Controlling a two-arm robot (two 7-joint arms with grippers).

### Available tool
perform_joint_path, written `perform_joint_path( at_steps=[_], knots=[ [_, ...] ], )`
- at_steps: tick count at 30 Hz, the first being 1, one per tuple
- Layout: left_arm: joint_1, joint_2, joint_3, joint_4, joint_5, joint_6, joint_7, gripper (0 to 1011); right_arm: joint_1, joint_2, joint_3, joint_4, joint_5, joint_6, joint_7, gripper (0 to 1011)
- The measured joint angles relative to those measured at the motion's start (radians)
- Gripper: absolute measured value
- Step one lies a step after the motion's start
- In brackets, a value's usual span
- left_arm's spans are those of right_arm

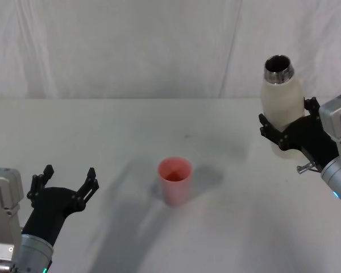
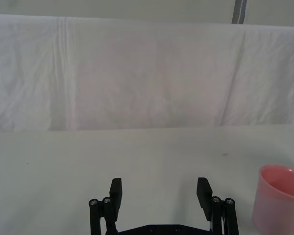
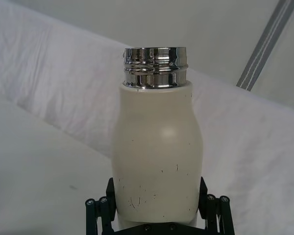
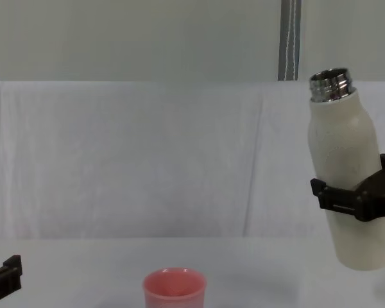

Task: Grasp the thermos with one hand and pour water into the cup lid.

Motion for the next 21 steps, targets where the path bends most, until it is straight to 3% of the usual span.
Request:
perform_joint_path(
  at_steps=[7,21],
  knots=[
    [0.0,0.0,0.0,0.0,0.0,0.0,0.0,1001,0.017,0.024,-0.03,0.016,-0.06,-0.009,0.002,950],
    [0.0,0.0,0.0,0.0,0.0,0.0,0.0,1001,0.109,0.098,-0.154,0.035,-0.245,0.013,0.063,950]
  ],
)
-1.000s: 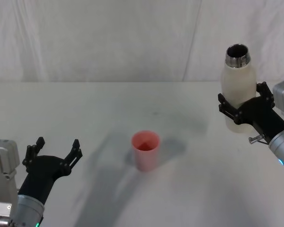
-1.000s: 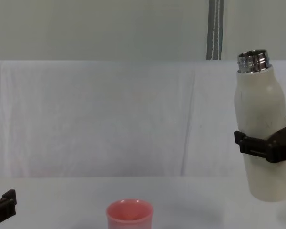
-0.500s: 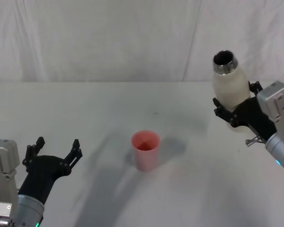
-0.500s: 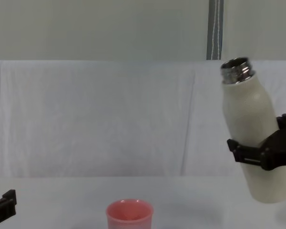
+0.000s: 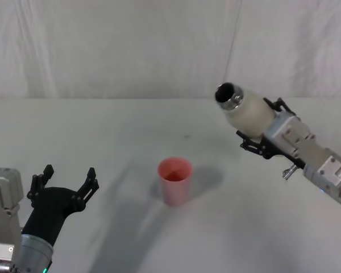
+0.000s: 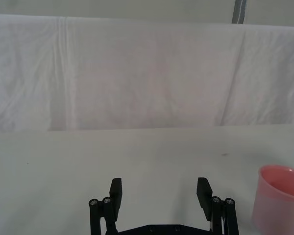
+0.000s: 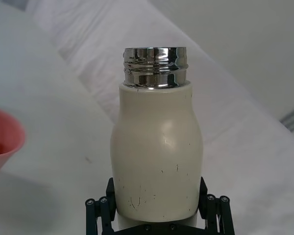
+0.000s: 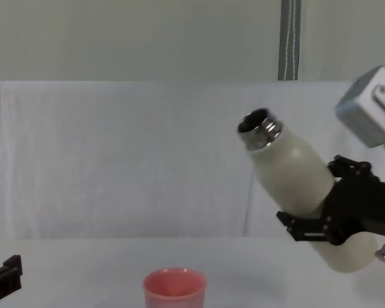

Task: Grasp the thermos with one hand and pour water into the cup lid.

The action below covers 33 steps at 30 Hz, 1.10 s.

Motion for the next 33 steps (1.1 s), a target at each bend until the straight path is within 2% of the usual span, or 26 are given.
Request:
perform_joint_path(
  at_steps=[16,24,33],
  knots=[
    [0.0,0.0,0.0,0.0,0.0,0.0,0.0,1001,0.066,0.015,-0.122,0.037,-0.17,0.009,0.006,950],
    [0.0,0.0,0.0,0.0,0.0,0.0,0.0,1001,0.082,0.006,-0.152,0.064,-0.216,0.012,-0.004,950],
    [0.0,0.0,0.0,0.0,0.0,0.0,0.0,1001,0.101,0.006,-0.18,0.085,-0.288,0.049,-0.014,950]
  ],
)
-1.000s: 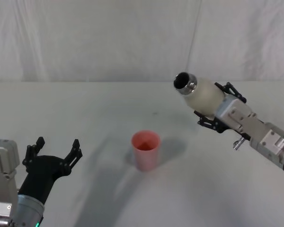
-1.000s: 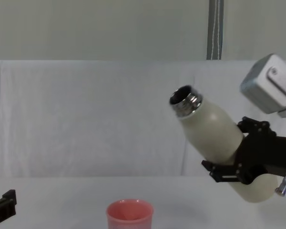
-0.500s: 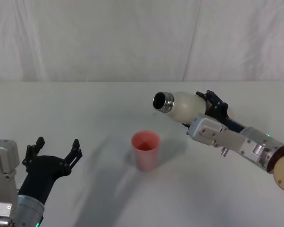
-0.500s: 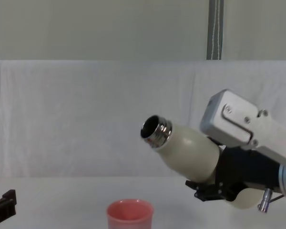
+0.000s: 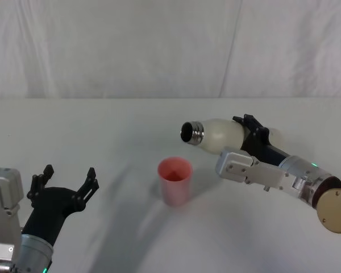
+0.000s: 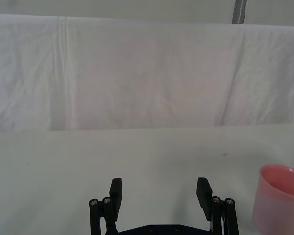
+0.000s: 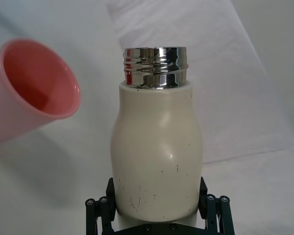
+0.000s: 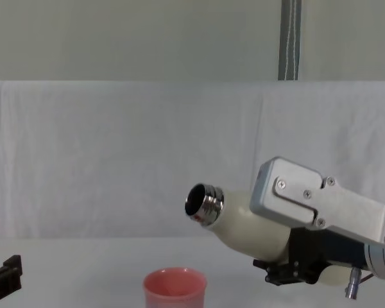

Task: Grasp the thermos with one hand and pour water into the cup lid.

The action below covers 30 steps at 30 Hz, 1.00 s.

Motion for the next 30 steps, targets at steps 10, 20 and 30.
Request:
perform_joint_path(
  at_steps=[10,20,30],
  knots=[
    [0.0,0.0,0.0,0.0,0.0,0.0,0.0,1001,-0.004,0.007,-0.018,0.001,-0.078,0.018,-0.04,950],
    [0.0,0.0,0.0,0.0,0.0,0.0,0.0,1001,-0.016,0.014,-0.024,-0.007,-0.135,0.01,-0.08,950],
    [0.0,0.0,0.0,0.0,0.0,0.0,0.0,1001,-0.013,0.015,-0.033,-0.009,-0.165,0.003,-0.08,950]
  ],
)
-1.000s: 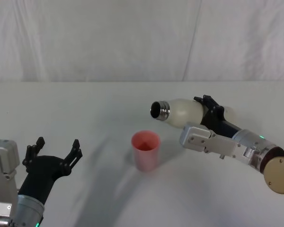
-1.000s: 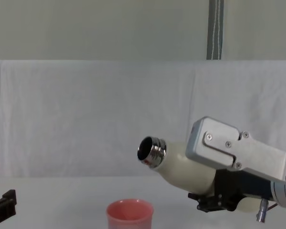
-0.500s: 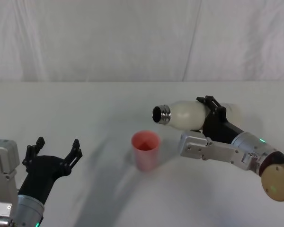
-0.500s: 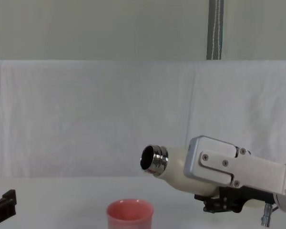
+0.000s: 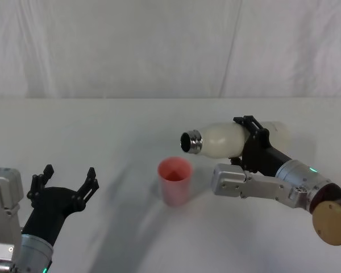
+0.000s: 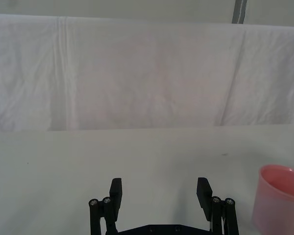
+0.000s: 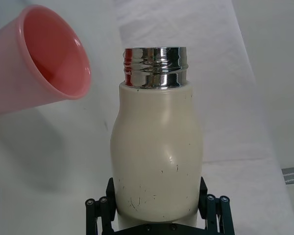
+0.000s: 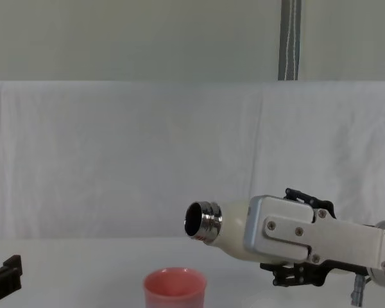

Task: Grasp the thermos with one hand and pour water into the cup lid.

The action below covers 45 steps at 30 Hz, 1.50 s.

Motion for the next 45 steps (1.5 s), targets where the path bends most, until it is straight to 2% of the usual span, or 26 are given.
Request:
perform_joint_path(
  at_steps=[23,45],
  knots=[
    [0.0,0.0,0.0,0.0,0.0,0.0,0.0,1001,0.026,-0.001,-0.039,0.005,-0.065,0.015,0.022,950],
    [0.0,0.0,0.0,0.0,0.0,0.0,0.0,1001,0.046,0.014,-0.063,-0.009,-0.121,0.028,0.027,950]
  ],
)
